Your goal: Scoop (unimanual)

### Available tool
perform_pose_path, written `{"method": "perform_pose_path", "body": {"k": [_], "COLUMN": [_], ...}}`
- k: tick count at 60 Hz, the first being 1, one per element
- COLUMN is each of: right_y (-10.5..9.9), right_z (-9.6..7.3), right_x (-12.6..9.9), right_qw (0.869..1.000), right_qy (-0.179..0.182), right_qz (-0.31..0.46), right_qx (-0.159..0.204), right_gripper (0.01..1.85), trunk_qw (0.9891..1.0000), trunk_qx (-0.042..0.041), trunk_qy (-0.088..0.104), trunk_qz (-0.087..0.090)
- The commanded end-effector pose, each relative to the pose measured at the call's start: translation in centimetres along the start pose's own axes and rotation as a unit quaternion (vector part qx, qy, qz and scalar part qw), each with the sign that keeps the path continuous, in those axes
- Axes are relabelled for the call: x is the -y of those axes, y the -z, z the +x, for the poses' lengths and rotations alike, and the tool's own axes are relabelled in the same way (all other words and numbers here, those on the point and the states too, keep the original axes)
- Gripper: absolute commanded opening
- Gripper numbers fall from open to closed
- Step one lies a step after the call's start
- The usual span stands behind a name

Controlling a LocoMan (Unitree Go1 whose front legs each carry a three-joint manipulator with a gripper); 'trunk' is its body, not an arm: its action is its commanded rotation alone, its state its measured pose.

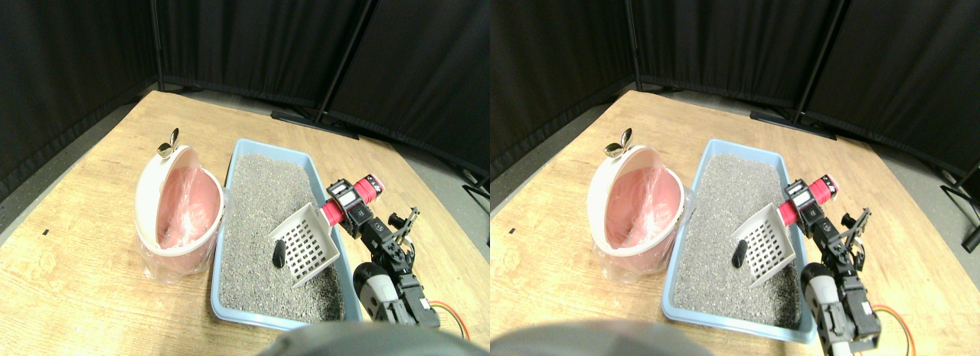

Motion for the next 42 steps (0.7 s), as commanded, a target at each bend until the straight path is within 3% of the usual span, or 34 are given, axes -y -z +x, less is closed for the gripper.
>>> {"method": "perform_pose_path", "body": {"k": [1, 14, 16, 29, 42], "right_y": [-0.4, -0.4, -0.4, -0.2, 0.2], "right_z": [0.3, 0.3, 0.2, -0.2, -0.2], "right_x": [0.4, 2.7, 3.5, 5.2, 5.9], "right_qw": [0.995, 0.977, 0.967, 0.956, 0.951], "right_qy": [-0.019, 0.028, 0.043, 0.063, 0.057], "right_qz": [0.099, 0.212, 0.250, 0.284, 0.291], "right_qx": [-0.004, 0.013, 0.016, 0.039, 0.084], "right_gripper": [0.05, 0.05, 0.05, 0.05, 0.05], "trunk_qw": [0.9998, 0.9999, 0.9999, 0.9999, 0.9999], "trunk_qx": [-0.0130, -0.0124, -0.0123, -0.0111, -0.0107], "trunk_qy": [-0.008, -0.006, -0.004, -0.002, -0.002], "trunk_qz": [-0.009, -0.007, -0.006, -0.006, -0.006]}}
